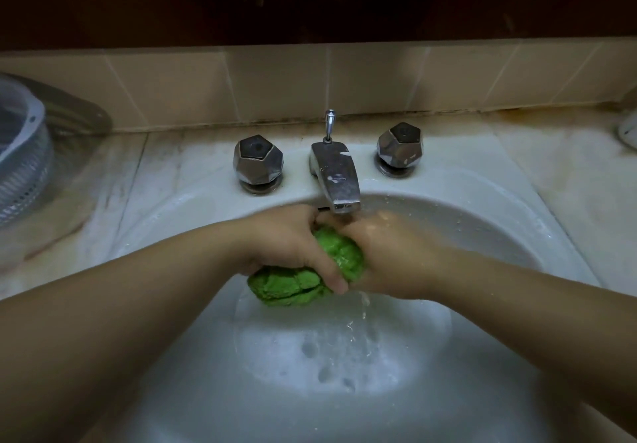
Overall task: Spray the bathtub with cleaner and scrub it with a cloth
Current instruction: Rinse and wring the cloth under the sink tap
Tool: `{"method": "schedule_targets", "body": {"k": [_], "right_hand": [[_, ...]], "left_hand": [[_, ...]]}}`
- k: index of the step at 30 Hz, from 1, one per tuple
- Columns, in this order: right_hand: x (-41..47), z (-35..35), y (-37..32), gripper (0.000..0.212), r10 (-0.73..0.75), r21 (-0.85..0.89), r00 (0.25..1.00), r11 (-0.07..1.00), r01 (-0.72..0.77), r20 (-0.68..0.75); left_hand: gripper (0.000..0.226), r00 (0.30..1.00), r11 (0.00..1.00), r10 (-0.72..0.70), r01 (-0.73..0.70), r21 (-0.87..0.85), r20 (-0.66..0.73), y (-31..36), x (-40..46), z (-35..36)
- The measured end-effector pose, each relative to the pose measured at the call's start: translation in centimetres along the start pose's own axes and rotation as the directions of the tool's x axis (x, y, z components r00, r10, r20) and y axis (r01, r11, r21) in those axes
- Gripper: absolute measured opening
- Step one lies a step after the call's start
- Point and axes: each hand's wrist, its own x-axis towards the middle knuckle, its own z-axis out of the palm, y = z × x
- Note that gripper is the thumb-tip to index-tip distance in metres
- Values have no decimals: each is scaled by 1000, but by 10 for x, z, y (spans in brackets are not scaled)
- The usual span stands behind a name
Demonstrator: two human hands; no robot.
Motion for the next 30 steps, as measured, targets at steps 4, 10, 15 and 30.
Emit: {"method": "schedule_targets", "body": {"k": [4, 10, 15, 30], "right_hand": [[1, -14, 1, 41, 78, -112, 996, 991, -73, 39], [2, -22, 11, 33, 168, 162, 978, 969, -186, 122], [5, -31, 5, 17, 239, 464, 911, 800, -381, 336], [-4, -18, 17, 24, 140, 632, 943, 711, -309, 303]], "left_hand": [[56, 970, 983, -181, 181, 12, 160, 2, 0, -3], [26, 992, 961, 36, -1, 277, -121, 3, 8, 8], [23, 874, 631, 423, -95, 770, -239, -4, 2, 5], [68, 931, 897, 345, -290, 332, -117, -28, 6, -5]]}}
